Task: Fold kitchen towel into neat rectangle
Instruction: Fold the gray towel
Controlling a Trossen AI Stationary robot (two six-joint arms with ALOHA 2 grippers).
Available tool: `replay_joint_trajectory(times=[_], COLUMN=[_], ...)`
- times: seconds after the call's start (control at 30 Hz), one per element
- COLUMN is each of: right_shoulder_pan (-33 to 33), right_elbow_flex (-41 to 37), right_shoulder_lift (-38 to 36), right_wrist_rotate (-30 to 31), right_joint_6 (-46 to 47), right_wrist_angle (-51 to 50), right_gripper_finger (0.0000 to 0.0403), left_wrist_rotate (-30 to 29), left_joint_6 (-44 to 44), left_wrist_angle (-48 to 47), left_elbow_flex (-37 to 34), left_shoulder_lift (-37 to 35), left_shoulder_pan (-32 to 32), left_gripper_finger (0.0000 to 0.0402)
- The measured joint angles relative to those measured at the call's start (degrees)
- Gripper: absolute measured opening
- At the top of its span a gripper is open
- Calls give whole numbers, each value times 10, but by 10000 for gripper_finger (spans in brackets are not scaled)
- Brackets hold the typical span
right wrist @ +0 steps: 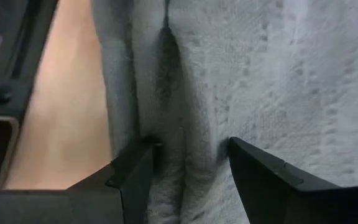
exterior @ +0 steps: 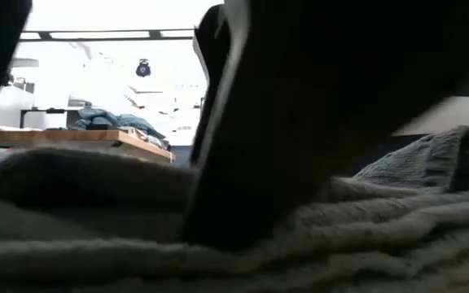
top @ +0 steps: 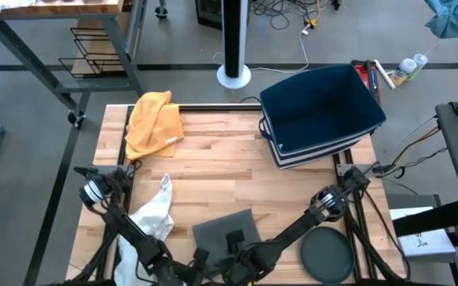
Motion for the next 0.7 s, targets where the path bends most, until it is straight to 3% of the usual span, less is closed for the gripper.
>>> replay_joint_trajectory(times=[0.13, 0.27, 0.4, 0.5, 0.7], right_shoulder_pan=[-1, -4, -15, -36, -95], right_elbow_flex=[0, 0, 0, 0, 0], right_shoulder_lift=[-1, -3, -3, -4, -4], right_wrist_rotate=[-25, -24, 9, 36, 33], right_joint_6=[0, 1, 7, 4, -44], right_wrist_angle=[-2, -4, -32, -61, -68], right_gripper_finger=[199, 199, 193, 179, 151], left_wrist_rotate=[-54, -64, -76, -87, -106], left_joint_6=[-12, -39, -50, -51, -63], left_wrist_angle=[2, 2, 1, -25, -114], left_elbow_flex=[7, 5, -5, -8, -10], left_shoulder_lift=[17, 25, 25, 15, -32], left_shoulder_pan=[2, 3, 3, 4, 3], left_gripper_finger=[103, 106, 106, 102, 94])
